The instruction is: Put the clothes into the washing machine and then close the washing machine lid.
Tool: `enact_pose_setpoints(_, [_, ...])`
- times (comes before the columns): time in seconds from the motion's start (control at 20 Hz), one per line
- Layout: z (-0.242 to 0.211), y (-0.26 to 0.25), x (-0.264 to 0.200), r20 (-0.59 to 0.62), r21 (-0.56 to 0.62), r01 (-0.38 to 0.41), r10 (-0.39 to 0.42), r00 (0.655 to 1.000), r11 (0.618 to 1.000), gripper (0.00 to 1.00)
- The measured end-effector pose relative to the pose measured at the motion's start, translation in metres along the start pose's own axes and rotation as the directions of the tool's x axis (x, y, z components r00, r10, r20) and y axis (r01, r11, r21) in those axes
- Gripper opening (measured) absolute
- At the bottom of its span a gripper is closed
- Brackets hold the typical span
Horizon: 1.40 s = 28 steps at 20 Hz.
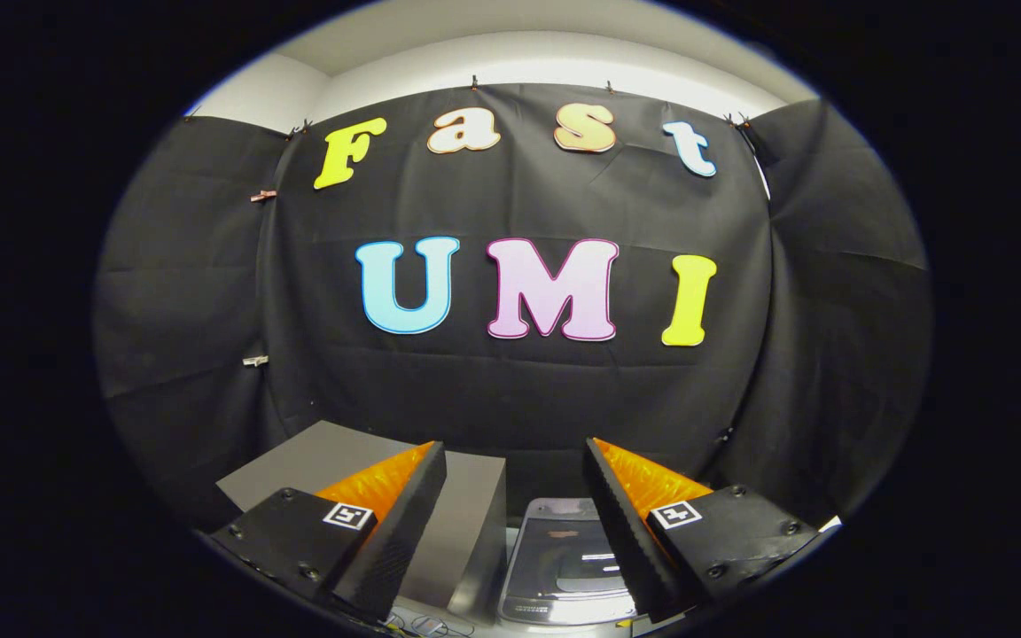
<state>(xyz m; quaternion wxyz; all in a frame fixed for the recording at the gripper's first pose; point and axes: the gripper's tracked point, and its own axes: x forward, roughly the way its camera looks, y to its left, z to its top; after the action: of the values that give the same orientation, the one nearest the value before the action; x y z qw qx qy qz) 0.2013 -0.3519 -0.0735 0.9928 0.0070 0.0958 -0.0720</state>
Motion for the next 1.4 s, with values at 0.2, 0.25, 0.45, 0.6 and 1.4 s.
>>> enact_pose_setpoints(0.2, [-0.001,-0.004,0.003,-0.004,0.006,0.007,-0.007,1.0,1.0,0.98])
enact_pose_setpoints(0.25, [-0.002,-0.004,0.003,-0.008,0.002,0.008,-0.008,1.0,1.0,0.98])
enact_pose_setpoints(0.45, [-0.004,-0.002,0.003,-0.012,0.003,0.002,-0.002,1.0,1.0,0.98])
enact_pose_setpoints(0.6, [-0.003,0.002,0.004,-0.012,-0.001,-0.009,0.009,1.0,1.0,0.98])
enact_pose_setpoints(1.4, [0.027,0.015,0.005,0.056,-0.013,-0.037,0.038,0.998,0.999,0.98])
